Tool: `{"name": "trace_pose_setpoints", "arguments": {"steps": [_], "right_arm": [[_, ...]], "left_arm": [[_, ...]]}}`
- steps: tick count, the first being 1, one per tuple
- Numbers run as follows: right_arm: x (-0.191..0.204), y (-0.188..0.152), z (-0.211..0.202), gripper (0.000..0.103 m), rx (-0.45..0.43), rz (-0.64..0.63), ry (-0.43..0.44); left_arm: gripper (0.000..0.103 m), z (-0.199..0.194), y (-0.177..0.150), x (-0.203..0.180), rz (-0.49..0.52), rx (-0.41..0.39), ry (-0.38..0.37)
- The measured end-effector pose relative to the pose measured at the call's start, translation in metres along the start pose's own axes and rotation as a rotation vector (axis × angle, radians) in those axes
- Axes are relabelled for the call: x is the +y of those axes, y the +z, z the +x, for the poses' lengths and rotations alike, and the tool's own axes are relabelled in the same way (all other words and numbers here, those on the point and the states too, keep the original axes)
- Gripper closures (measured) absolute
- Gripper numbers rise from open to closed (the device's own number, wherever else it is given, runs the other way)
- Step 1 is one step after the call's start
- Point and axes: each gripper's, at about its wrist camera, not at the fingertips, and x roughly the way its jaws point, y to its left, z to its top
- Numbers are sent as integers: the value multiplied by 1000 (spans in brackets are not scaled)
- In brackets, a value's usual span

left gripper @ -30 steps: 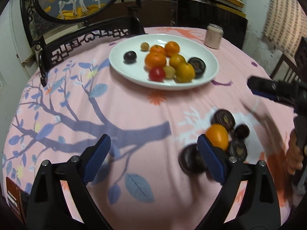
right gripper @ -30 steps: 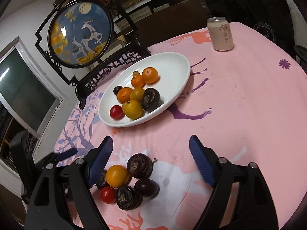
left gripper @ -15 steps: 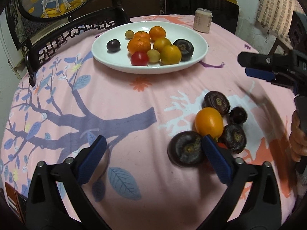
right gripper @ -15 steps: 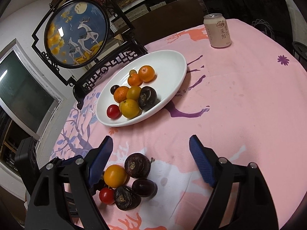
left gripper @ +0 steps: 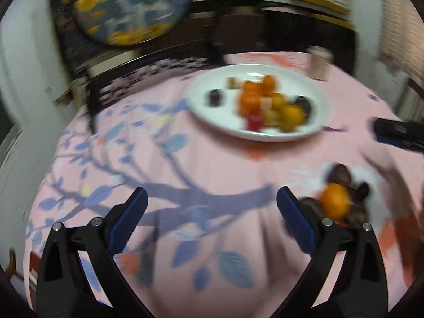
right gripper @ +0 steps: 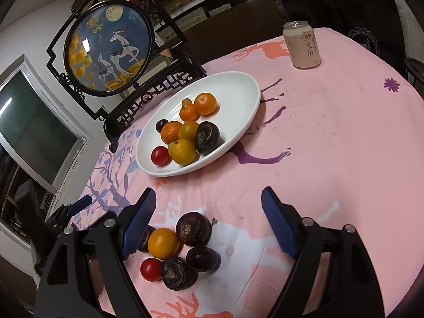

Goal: Organize fruits
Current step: 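Return both tools to the fruit pile, then grasp a dark purple fruit with the left tool while the right grasps another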

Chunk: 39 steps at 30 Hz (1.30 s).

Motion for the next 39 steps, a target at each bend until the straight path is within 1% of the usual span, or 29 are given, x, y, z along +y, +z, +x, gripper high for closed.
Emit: {"name": "trace_pose_setpoints", "arguments": {"steps": [2,5,6,7,10,12,16,17,19,23,24,25,26,28,30,32,37,39], "right_arm": [[-2,0,1,21,5,8,-4],[-2,0,0,21,3,11,-5],[-2,0,0,21,3,11,-5],[-2,0,0,21,4,11,-5],[-1,0,0,21,7,9,-5],[-1,0,0,21,8,7,-6],[-1,0,1,21,10,3,-9],[-1,-1,1,21,11,2,-9],[0,-1,1,21,11,0,-10],[1,-1,1,21,9,2,-7],[1,-1,1,21,10,1,-6],[2,-1,2,21,13,-4,-4],[3,-1,2,21,16,-9,-3],[7,-3,3,21,25,-33,-5],[14,-6,6,21,42,-76,-6],[22,-9,9,21,59,-111,-2],[37,-20,18,22,94,-200,-19],[39,-23,21,22,105,-218,-36]], "left_arm": [[4,1,-3,-14,73,16,-45],[4,4,-6,-23,108,42,-127],[4,5,-7,-26,119,49,-144],[3,5,-9,-30,128,54,-143],[3,18,-14,-39,160,98,-117],[3,26,-17,-42,164,128,-131],[2,25,-15,-40,152,107,-97],[2,26,-14,-37,143,106,-76],[2,30,-11,-25,115,98,-3],[2,34,-4,13,-22,107,138],[4,33,-3,21,-66,102,138],[4,30,-1,24,-85,95,116],[4,25,0,22,-92,77,73],[3,18,3,13,-55,45,54],[3,19,4,-1,5,23,81],[3,27,5,-8,27,42,82],[2,43,5,-8,12,88,63],[2,48,5,-9,15,101,81]]}}
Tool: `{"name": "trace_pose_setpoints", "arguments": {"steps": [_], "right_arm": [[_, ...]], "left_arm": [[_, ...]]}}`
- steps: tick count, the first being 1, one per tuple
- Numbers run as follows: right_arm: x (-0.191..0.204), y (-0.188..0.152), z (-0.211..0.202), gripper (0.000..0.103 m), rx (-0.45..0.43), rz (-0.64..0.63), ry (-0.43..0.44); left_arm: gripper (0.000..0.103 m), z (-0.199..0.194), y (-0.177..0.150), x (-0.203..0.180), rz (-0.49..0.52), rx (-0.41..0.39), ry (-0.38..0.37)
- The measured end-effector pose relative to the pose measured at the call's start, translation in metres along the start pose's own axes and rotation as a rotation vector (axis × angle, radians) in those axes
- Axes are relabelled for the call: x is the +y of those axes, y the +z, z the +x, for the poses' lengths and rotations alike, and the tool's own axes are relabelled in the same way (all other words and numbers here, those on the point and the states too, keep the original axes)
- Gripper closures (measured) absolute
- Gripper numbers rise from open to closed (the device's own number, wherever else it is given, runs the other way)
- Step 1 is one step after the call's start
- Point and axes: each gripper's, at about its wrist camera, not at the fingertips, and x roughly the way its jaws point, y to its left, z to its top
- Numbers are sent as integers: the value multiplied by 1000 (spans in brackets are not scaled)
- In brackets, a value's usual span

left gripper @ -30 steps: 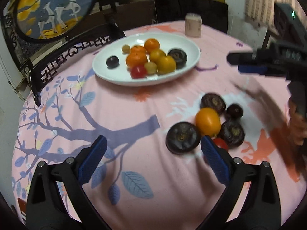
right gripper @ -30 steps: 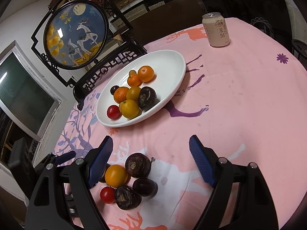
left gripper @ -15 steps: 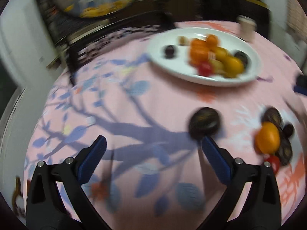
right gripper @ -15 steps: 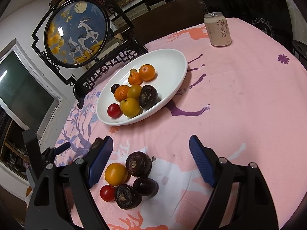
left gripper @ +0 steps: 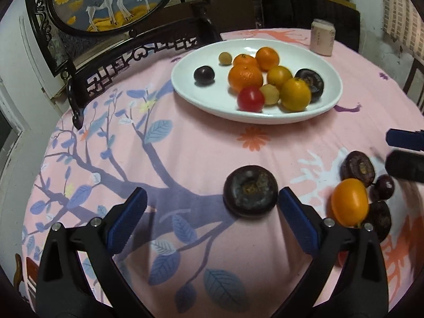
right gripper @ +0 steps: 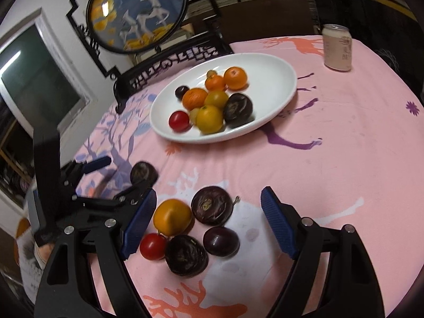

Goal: Organize fruits
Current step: 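Grasp a dark purple fruit with the left tool while the right grasps another, then place both dark purple fruits on the white plate and open both tools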

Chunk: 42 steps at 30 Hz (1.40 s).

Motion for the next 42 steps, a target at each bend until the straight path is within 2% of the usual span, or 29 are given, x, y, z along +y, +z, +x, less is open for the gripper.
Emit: {"name": "trace_pose_setpoints", "arguments": {"steps": [2,8,13,16,18,19,20,22,25,29,30,32,33,35,37,38,40,42], "right_arm": [[-2,-2,4,22,16,-4,-22],[-11,-9,18,22,89,-19,-89],[3,-14,26,22,82,-115,-165],[5,-11,30,23,58,-174,-241],[-1,-10,28,23,34,-196,-344],[-5,-9,26,27,26,-187,-357],[-11,-7,21,30,17,-154,-334],[-12,-6,18,31,6,-139,-293],[-6,-8,26,32,30,-176,-292],[-6,-5,34,36,39,-164,-273],[-6,-4,33,39,36,-159,-269],[-5,-5,33,52,30,-157,-270],[-4,-5,32,54,28,-159,-265],[-3,-7,30,62,24,-161,-260],[-2,-7,29,64,20,-162,-262],[-3,-7,28,64,19,-153,-254],[-6,-6,25,64,13,-132,-236],[-10,-4,19,64,-3,-110,-223]], "left_arm": [[2,6,-3,-3,6,28,7],[2,8,-6,1,-42,33,-28],[2,11,-6,6,-72,45,-54],[2,11,-6,6,-73,44,-48],[2,10,-6,4,-69,41,-40],[2,10,-6,4,-67,39,-38],[2,10,-6,3,-64,38,-34],[2,9,-5,3,-61,36,-28],[2,7,-5,0,-39,24,-6],[2,3,-4,-5,-12,-5,13],[2,2,-3,-5,-14,-14,8],[3,2,-2,-5,-14,-17,9],[6,3,-1,-5,-14,-16,7],[21,3,-1,-4,-19,-16,-27],[58,3,-1,-6,-19,-9,-99],[60,2,-1,-8,-14,-11,-121],[61,0,-2,-13,11,-25,-100],[61,0,-2,-11,-3,-21,-118]]}}
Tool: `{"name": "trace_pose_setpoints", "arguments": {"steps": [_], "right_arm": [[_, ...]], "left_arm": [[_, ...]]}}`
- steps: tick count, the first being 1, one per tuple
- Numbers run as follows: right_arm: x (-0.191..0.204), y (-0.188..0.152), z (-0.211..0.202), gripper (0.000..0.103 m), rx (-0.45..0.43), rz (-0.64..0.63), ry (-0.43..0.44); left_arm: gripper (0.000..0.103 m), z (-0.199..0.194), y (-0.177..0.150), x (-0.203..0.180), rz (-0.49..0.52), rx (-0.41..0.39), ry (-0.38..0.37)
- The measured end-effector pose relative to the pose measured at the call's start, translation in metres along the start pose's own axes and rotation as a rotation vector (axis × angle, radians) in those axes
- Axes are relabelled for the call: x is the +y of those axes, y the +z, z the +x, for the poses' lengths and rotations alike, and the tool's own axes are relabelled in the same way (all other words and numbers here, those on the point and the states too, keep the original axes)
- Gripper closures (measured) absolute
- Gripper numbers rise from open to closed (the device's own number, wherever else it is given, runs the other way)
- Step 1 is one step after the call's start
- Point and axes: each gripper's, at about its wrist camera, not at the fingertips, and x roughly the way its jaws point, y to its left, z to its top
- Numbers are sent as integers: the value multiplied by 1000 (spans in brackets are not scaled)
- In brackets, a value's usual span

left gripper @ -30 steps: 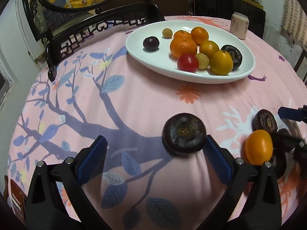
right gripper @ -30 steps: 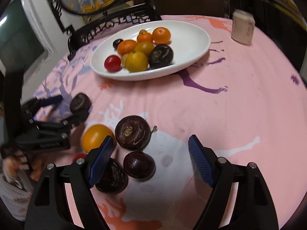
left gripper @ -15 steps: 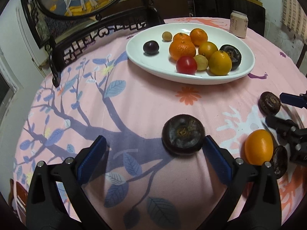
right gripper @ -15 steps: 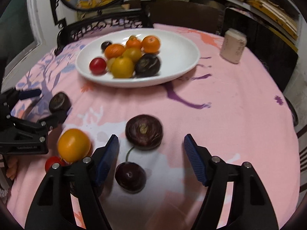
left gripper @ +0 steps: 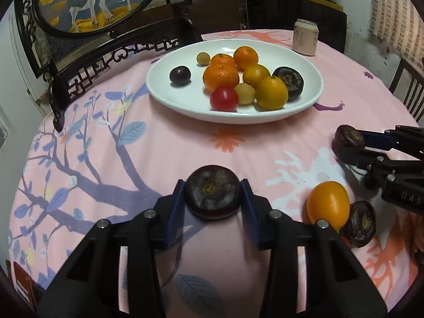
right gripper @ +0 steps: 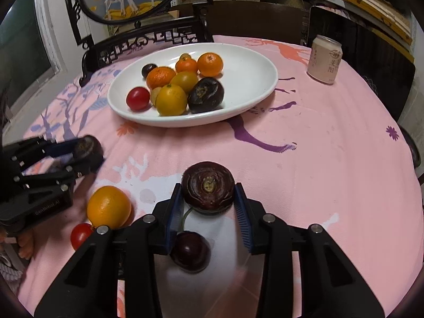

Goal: Organize fruits
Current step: 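Place both dark purple fruits on the white plate and open both tools, then move both tools back to the remaining fruit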

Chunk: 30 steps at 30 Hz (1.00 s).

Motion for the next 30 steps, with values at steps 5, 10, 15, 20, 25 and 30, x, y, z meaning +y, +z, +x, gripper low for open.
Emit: {"name": "trace_pose_setpoints", "arguments": {"steps": [5,10,15,20,25,30], "right_arm": [[-15,6,-20,64,-57,81,60],[-26,26,-40,64,-139,156,122],[-26,68,-26,64,-142,171,138],[-22,96,12,64,-114,165,114],[-29,113,39,64,-113,202,102],[-43,112,45,36,-123,272,141]], "left_arm": [[61,-11,3,17,-72,-23,-4],[60,-28,22,28,-111,-84,18],[60,-18,64,39,-158,-100,32],[60,8,89,42,-184,-77,29],[49,30,100,43,-189,-63,42],[26,35,96,46,-193,-64,51]]}}
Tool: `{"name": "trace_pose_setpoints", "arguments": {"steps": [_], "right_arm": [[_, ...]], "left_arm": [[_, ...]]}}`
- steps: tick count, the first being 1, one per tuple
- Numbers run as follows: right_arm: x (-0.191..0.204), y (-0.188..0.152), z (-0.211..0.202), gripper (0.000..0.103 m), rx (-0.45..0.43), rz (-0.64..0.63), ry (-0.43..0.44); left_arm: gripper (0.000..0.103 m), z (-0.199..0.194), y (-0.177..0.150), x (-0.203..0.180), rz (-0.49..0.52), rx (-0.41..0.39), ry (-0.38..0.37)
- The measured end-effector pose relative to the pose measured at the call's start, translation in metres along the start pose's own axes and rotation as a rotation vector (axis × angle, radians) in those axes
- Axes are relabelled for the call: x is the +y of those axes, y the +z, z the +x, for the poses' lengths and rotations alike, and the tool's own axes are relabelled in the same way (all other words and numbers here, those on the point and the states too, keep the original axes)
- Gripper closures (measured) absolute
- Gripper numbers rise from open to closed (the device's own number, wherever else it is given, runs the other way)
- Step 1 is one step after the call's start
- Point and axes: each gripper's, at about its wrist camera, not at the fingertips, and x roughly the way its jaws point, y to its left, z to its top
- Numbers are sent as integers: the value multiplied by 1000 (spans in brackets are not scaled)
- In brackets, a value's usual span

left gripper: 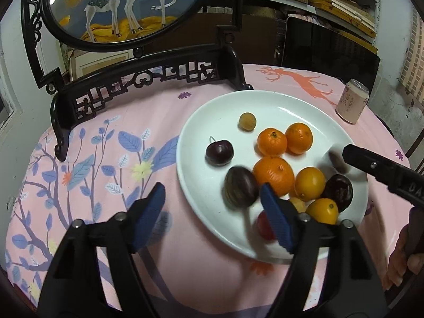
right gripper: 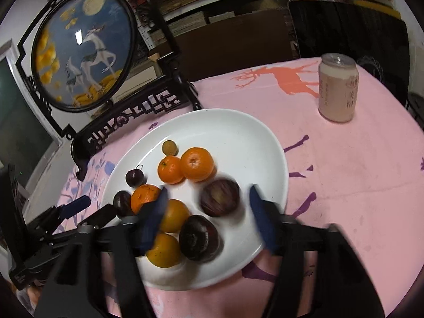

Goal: Organize fruits
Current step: 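Move both tools back to the remaining fruit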

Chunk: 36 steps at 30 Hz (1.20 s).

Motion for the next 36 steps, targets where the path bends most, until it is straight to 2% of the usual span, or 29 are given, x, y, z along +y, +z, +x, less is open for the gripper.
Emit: {"name": "trace_pose_setpoints", "arguments": {"steps": [5,9,13,17,20,21,22,24,29,36], "right_arm": [[-9,-2,-16,36,9,62,57],[-4,-18,-39,36,16,43,62],[-1,-38,-58,23,20,24,56],[-1,-70,-82,23,26,-6,64],[-3,-95,-99,23,25,-28,56],[-4,-102,-103,21,28,-30,45],[-6,-110,-107,14,32,-26,27],[-10,-116,-113,10,23,-9,25],[-23,-113,-121,10,-4,49,33],[-28,-112,-117,10,23,85,47]], "left_arm": [[22,-5,-4,6,-22,6,-3],[17,-21,-16,11,-22,-14,10],[10,-33,-31,15,-42,1,-11],[9,-45,-52,12,-25,16,-18],[9,-59,-72,3,15,23,-36],[9,-66,-80,-3,42,23,-45],[9,-72,-87,-9,71,19,-58],[9,-82,-97,-20,118,10,-89],[7,-104,-120,-42,213,-22,-132],[7,-103,-137,-64,326,9,-159]]}}
